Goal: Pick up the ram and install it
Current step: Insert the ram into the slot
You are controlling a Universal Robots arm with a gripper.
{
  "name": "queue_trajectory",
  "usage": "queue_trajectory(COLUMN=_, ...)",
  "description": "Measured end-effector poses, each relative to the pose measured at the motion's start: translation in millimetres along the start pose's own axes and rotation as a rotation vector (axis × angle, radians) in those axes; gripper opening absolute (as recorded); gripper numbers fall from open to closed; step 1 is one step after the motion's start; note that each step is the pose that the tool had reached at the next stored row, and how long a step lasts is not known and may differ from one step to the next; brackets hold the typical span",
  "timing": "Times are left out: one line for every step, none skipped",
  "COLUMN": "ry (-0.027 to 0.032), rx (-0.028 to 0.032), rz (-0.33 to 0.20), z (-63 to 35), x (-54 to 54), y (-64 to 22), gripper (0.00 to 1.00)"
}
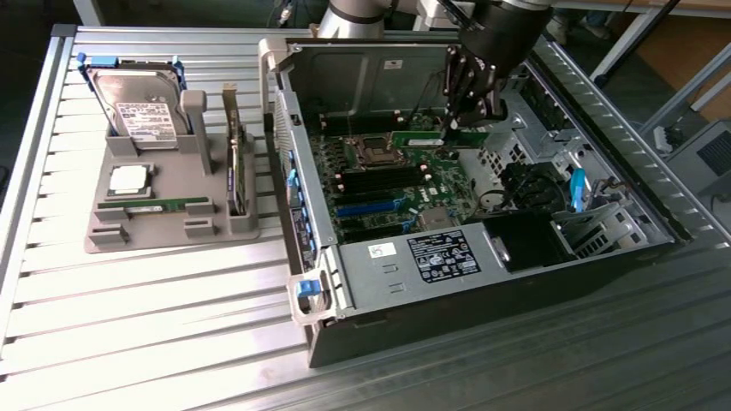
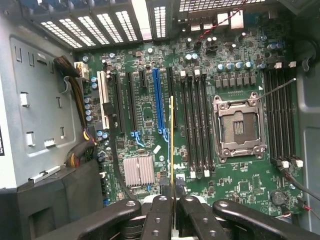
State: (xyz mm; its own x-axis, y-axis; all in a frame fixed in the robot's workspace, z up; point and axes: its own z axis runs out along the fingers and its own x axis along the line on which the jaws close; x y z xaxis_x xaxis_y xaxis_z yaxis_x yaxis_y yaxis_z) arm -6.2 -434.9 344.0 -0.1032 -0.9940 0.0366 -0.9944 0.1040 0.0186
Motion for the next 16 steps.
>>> queue_trajectory(ry=0.0, rx=0.0, rz=0.0, z=1.6, x=-0.1, y=0.0, gripper=0.11)
queue_trajectory(ry=0.0, rx=0.0, rz=0.0, z=1.9, x=-0.1, y=0.0, gripper=0.11)
queue_trajectory(ry=0.0, rx=0.0, rz=0.0, z=2.3, x=-0.1, y=0.0, gripper=0.11)
queue_trajectory(ry=0.0, rx=0.0, rz=0.0, z=2.8, x=-0.1, y=0.0, gripper=0.11)
queue_trajectory(ry=0.0, rx=0.0, rz=0.0, z=3.1, x=-0.1, y=-0.1, gripper=0.11)
queue_trajectory(ry=0.0001, rx=0.0, rz=0.0, z=3.5, x=-0.1, y=-0.1, gripper=0.11)
queue_trajectory(ry=0.0, rx=0.0, rz=0.0, z=3.9, x=-0.1, y=-0.1, gripper=0.11)
queue_trajectory(ry=0.0, rx=0.0, rz=0.0, z=4.3, x=-0.2, y=-0.1, gripper=0.11)
queue_trajectory(ry=0.0, rx=0.0, rz=0.0, z=4.7, x=-0.2, y=-0.1, gripper=0.11)
queue_trajectory(ry=0.0, rx=0.0, rz=0.0, z=4.9, x=-0.2, y=-0.1, gripper=0.11)
queue_trajectory(ry=0.0, rx=0.0, rz=0.0, z=5.1, x=-0.2, y=-0.1, gripper=0.11)
queue_trajectory(ry=0.0, rx=0.0, rz=0.0, z=5.4, x=-0.2, y=-0.1, gripper=0.11)
queue_trajectory(ry=0.0, rx=0.0, rz=0.0, z=5.8, x=-0.2, y=-0.1, gripper=0.11)
queue_trajectory(ry=0.0, rx=0.0, rz=0.0, z=6.1, x=-0.2, y=-0.1, gripper=0.11)
queue_trajectory(ry=0.0, rx=0.0, rz=0.0, z=6.4, x=-0.2, y=-0.1, gripper=0.11)
queue_trajectory(ry=0.0, rx=0.0, rz=0.0, z=6.8, x=-0.2, y=-0.1, gripper=0.11)
